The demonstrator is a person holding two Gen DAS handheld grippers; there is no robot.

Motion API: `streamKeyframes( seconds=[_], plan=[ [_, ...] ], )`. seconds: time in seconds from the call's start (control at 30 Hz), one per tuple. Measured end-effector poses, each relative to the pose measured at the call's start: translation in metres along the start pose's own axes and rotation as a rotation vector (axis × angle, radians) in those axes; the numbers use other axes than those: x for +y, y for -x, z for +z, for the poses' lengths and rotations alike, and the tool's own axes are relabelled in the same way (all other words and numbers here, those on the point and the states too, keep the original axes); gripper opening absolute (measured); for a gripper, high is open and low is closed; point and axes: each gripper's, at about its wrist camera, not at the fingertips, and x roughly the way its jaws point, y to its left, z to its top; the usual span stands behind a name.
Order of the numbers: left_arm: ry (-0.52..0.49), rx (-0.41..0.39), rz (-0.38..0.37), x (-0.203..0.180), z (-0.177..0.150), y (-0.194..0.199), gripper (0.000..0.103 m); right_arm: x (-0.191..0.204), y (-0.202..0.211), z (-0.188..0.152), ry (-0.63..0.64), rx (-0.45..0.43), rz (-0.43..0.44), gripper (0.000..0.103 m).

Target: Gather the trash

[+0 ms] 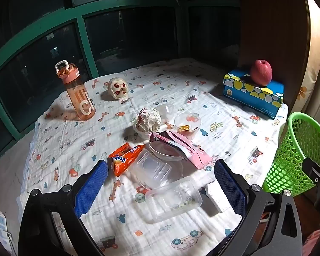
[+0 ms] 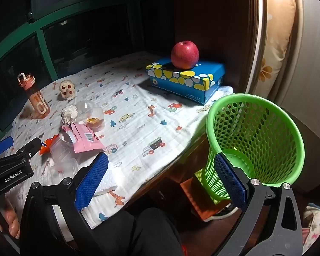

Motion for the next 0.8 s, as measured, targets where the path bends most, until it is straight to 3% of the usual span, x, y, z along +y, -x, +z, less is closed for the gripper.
streamKeyframes(
  seconds=[0.8],
  plan=[
    [0.010,0.010,-0.016,-0.0004,-0.0036,-0.0033,0.097,-0.0030,0.0012,0.0024,-0.004,0.003,0.010,0.098]
  ],
)
